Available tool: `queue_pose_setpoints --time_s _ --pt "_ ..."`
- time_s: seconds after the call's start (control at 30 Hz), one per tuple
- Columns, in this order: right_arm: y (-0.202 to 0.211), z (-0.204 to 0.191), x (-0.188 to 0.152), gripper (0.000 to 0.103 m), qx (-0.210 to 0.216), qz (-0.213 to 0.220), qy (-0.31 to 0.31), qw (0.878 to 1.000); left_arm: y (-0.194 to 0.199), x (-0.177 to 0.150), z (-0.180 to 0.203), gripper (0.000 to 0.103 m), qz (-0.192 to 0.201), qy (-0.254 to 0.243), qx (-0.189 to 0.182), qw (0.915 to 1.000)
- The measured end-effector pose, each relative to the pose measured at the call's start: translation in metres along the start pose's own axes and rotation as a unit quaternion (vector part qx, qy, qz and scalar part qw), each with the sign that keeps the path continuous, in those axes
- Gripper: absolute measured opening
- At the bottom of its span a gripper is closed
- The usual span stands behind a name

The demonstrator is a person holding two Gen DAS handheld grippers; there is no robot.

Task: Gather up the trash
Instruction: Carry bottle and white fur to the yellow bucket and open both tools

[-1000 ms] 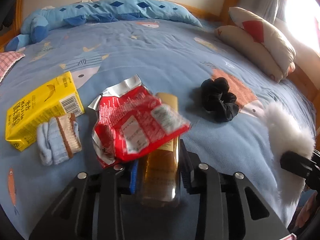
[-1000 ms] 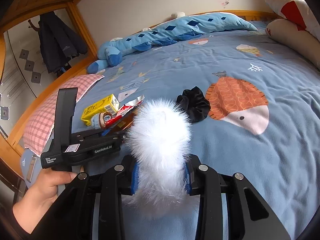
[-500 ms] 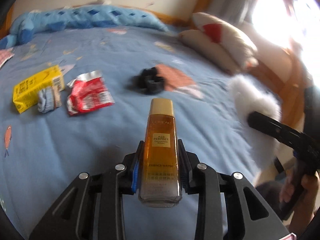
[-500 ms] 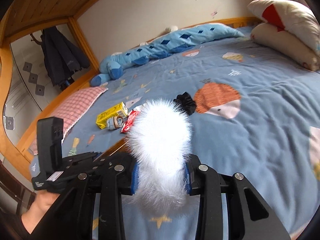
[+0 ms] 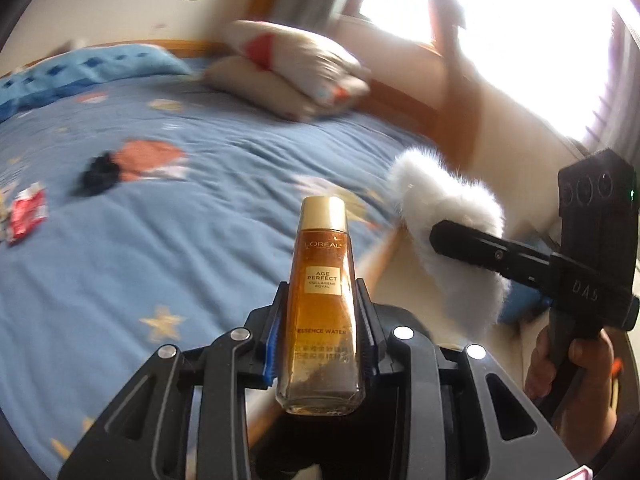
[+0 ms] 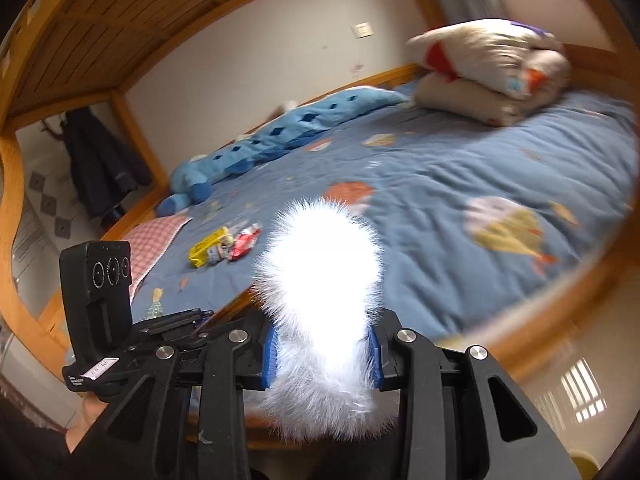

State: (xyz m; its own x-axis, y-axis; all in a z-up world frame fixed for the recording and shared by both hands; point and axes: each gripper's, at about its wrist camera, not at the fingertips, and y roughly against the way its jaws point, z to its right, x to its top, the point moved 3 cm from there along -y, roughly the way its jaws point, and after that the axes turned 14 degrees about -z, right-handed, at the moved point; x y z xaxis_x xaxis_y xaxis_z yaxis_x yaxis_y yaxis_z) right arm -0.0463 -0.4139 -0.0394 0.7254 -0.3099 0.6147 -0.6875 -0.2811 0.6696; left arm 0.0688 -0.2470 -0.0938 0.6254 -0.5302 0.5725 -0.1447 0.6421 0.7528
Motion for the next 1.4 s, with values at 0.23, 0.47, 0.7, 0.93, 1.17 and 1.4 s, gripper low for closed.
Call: queue_pose_setpoints --time_s 0.23,0.47,0.7,0.93,1.17,1.4 --pt "0.066 0.040 -0.055 0.033 -0.064 0.014 -0.049 0.997 -0.035 -0.019 0.077 0.032 -0.047 -0.071 -0.051 0.9950" --pt "0.115 0.073 -0.110 0.033 -0.112 0.015 -0.105 0.988 -0.061 -0.038 0.137 0.032 -0.085 -0.128 -0.079 0.9849" --pt "0.146 0.102 -0.157 0.033 -0.153 0.002 -0.156 0.976 -0.083 -0.062 0.185 0.032 -0.127 -0.182 -0.099 0.9700" --pt "0.164 0.118 -0.198 0.033 -0.175 -0.013 -0.198 0.964 -0.112 -0.089 0.224 0.032 -0.176 -0.225 -0.111 0.9518" --pt "0.173 0.131 -0.221 0.041 -0.181 -0.013 -0.234 0.955 -0.128 -0.103 0.241 0.032 -0.202 -0.240 -0.121 0.9419" --pt "0.172 0.155 -0.237 0.073 -0.212 -0.026 -0.267 0.940 -0.155 -0.108 0.236 0.098 -0.208 -0.264 -0.067 0.9392"
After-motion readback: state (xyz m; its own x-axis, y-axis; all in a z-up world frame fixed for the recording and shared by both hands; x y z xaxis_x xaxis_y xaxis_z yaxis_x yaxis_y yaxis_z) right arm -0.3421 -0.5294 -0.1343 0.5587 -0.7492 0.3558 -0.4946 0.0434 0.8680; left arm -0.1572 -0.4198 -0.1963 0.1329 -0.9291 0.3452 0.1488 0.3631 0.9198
